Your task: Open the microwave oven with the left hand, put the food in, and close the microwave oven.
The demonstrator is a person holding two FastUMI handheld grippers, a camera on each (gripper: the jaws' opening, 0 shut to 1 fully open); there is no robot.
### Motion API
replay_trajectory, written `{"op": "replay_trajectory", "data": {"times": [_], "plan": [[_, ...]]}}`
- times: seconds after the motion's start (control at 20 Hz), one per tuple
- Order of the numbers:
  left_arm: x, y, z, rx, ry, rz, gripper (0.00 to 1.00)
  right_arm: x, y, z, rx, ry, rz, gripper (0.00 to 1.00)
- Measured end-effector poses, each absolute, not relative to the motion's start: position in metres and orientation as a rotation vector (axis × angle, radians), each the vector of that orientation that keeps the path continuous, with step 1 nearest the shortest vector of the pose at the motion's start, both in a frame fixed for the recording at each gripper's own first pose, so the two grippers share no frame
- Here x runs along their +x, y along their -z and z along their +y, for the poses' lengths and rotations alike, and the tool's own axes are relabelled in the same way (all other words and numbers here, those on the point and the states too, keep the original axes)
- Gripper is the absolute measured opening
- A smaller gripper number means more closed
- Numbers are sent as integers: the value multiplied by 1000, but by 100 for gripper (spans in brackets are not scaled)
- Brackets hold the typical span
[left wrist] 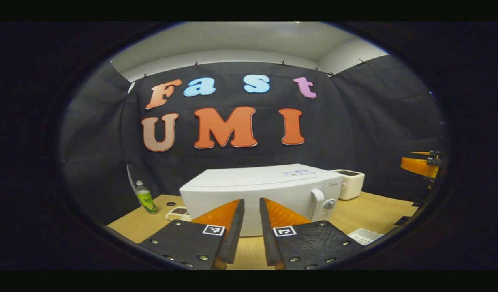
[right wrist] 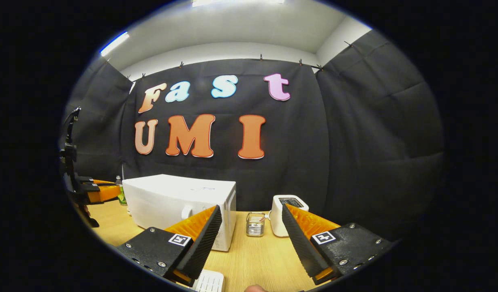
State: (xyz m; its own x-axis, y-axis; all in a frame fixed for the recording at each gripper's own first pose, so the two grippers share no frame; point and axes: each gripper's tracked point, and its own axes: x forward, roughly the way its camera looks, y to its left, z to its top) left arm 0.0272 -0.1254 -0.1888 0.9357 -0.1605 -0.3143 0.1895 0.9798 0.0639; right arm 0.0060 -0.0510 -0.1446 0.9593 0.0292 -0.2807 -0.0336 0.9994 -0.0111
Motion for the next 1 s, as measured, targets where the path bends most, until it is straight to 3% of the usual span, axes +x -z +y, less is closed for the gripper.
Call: {"op": "replay_trajectory", "data": {"times": [0.1,0.35,0.5,1.0], "plan": [[23,161,-100,98,144,306,33,14,122,-42,-38,-40,259,93],[20,97,-34,89,38,272,70,27,80,-24,-99,-48,237,93],[17,71,1,84,-29,273,79,36,55,-10,-99,-63,216,94],[14,2,33,170,-66,158,82,46,16,8,-92,-78,172,95]]}}
